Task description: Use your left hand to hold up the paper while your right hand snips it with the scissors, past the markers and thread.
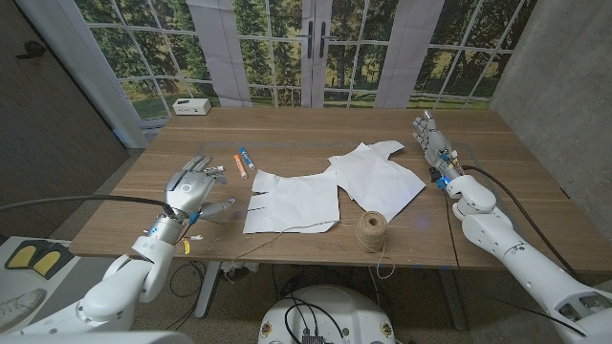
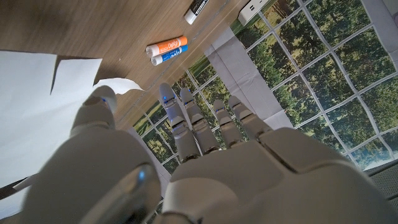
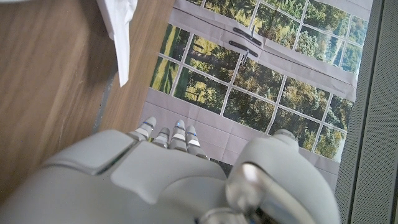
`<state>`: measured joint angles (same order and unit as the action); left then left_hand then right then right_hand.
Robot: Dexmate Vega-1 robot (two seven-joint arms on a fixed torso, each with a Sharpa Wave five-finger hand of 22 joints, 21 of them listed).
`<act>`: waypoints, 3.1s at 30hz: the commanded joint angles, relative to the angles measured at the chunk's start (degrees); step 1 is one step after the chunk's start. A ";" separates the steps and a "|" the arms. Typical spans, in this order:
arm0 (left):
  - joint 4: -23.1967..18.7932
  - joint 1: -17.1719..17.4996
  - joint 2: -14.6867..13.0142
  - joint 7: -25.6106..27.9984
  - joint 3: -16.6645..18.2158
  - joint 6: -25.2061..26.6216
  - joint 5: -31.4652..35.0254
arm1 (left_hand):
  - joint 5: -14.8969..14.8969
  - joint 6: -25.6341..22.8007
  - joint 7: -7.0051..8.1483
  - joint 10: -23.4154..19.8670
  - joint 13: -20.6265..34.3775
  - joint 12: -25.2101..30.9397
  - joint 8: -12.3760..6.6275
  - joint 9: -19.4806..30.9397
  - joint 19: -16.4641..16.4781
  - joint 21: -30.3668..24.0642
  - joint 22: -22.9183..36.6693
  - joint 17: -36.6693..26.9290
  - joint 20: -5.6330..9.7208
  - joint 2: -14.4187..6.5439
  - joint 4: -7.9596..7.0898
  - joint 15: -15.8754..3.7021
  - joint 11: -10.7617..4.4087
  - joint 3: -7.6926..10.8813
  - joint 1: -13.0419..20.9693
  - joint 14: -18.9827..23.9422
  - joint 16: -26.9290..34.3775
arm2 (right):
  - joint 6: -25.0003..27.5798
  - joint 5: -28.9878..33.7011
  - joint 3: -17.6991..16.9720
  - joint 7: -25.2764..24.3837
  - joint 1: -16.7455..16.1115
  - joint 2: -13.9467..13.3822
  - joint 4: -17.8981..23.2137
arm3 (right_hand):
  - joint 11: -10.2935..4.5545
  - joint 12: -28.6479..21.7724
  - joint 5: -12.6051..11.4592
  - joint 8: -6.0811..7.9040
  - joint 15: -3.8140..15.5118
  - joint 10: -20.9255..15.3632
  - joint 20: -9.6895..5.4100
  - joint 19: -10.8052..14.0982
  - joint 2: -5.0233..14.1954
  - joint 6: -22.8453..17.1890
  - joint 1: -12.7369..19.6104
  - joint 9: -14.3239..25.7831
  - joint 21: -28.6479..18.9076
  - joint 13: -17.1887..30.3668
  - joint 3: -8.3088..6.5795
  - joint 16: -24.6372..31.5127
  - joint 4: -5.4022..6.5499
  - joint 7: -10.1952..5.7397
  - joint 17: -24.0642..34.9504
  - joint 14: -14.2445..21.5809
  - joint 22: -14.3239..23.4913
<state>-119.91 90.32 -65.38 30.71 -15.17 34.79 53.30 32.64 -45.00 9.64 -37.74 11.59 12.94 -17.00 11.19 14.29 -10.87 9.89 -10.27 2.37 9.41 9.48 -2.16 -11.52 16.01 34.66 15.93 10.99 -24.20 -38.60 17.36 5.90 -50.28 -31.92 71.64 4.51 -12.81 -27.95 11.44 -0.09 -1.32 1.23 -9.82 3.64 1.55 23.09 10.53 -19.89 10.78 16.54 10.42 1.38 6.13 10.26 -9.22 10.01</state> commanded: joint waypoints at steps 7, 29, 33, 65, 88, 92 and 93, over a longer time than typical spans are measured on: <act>-6.34 1.48 -4.00 -12.59 -1.50 10.32 2.98 | 0.61 1.98 0.24 3.36 0.41 -1.33 1.37 0.26 -1.05 0.17 0.11 -0.16 0.17 -0.13 -0.02 -6.44 0.59 0.00 2.24 -2.96 -0.78 | 0.30 -0.17 -0.59 -0.61 0.19 -0.27 -0.12 | 0.02 0.01 -0.34 -0.13 0.06 0.01 0.14 -1.00 0.02 0.24 0.34 0.20 0.54 0.11 0.23 0.22 -0.24 0.10 0.09 -0.09 0.12; -9.87 2.86 -6.96 -18.60 -3.22 18.34 5.41 | 0.93 1.26 -0.13 4.63 0.49 -1.38 1.54 0.36 -1.90 0.17 0.07 -0.09 -0.32 -0.75 0.52 -5.51 1.11 0.93 5.87 -4.67 -0.59 | -0.60 -0.82 -0.67 0.08 1.00 0.87 -2.62 | 0.01 0.03 -0.36 -0.17 0.06 0.09 0.21 -0.87 0.12 0.34 0.34 0.20 1.13 0.11 0.28 0.22 -0.27 0.00 0.09 -0.06 0.13; -10.00 1.81 -6.92 -20.92 -4.82 20.22 7.23 | 1.04 1.75 0.91 4.78 0.51 -1.30 1.94 0.40 -1.92 0.07 0.06 -0.05 -0.09 -1.48 0.95 -5.80 0.57 2.07 9.18 -5.27 -0.56 | -0.61 -1.02 -0.74 0.19 1.09 0.98 -2.88 | 0.12 0.05 -0.36 -0.15 0.08 0.13 0.20 -0.81 0.15 0.28 0.34 0.20 1.24 0.11 0.28 0.21 -0.28 0.07 0.09 -0.06 0.14; -8.39 -4.70 -3.29 -39.55 -11.67 23.65 23.39 | -2.00 7.40 2.80 14.33 0.82 -2.12 4.86 0.88 -7.05 0.33 0.04 -0.12 -0.57 -3.01 0.06 -3.27 1.16 5.60 23.17 -14.00 -0.70 | -1.75 -2.09 -1.87 0.58 0.53 1.01 -3.77 | -0.02 0.02 -0.43 -0.14 0.24 0.11 0.19 -0.45 0.55 0.32 0.62 0.20 2.09 0.11 0.17 0.19 -0.43 0.09 0.09 -0.07 0.17; -4.16 -2.96 3.77 -40.39 -9.01 18.37 32.51 | -4.47 5.82 2.91 14.16 0.85 -1.26 3.85 1.32 -7.48 0.10 -0.02 -0.09 0.19 -4.08 0.04 -4.16 0.09 6.99 27.04 -14.06 -0.24 | -2.28 -2.73 -2.58 0.78 -0.36 0.81 -3.67 | -0.03 0.00 -0.45 -0.15 0.22 0.10 0.16 -0.21 0.60 0.35 0.70 0.20 2.70 0.11 0.22 0.15 -0.52 0.02 0.08 -0.15 0.19; -3.88 -2.65 4.79 -40.60 -8.27 17.72 33.08 | -4.70 6.05 2.96 14.18 0.84 -1.24 3.95 1.32 -7.44 0.07 -0.03 -0.09 0.39 -4.08 0.01 -4.29 -0.04 7.04 27.22 -14.08 -0.24 | -2.10 -2.80 -2.68 0.59 -0.58 0.70 -3.30 | -0.10 0.01 -0.45 -0.15 0.27 0.13 0.18 -0.19 0.62 0.35 0.69 0.20 2.83 0.11 0.23 0.16 -0.52 0.04 0.08 -0.12 0.19; -3.49 -2.70 5.16 -40.17 -8.33 17.54 33.54 | -4.75 6.08 2.96 14.18 0.84 -1.23 3.96 1.32 -7.41 0.06 -0.03 -0.09 0.44 -4.08 0.00 -4.26 -0.01 7.05 27.25 -14.10 -0.24 | -2.19 -2.85 -2.71 0.64 -0.62 0.74 -3.32 | -0.02 0.00 -0.45 -0.14 0.29 0.10 0.18 -0.18 0.62 0.34 0.69 0.20 2.87 0.11 0.23 0.16 -0.53 0.04 0.08 -0.14 0.20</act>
<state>-125.06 87.07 -63.10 -9.97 -24.60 54.56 83.92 28.10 -39.18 12.59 -23.48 12.13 11.46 -13.13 12.41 6.61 -10.36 9.89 -10.27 2.06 5.39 9.41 -1.94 -11.26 22.58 61.39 1.85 10.43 -26.30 -41.20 14.97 6.62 -50.38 -30.90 67.73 4.51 -12.82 -28.19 11.44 -0.09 -1.32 1.23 -9.82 3.94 1.55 23.40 10.52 -17.07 10.78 16.77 10.41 1.15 6.13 10.26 -9.22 9.99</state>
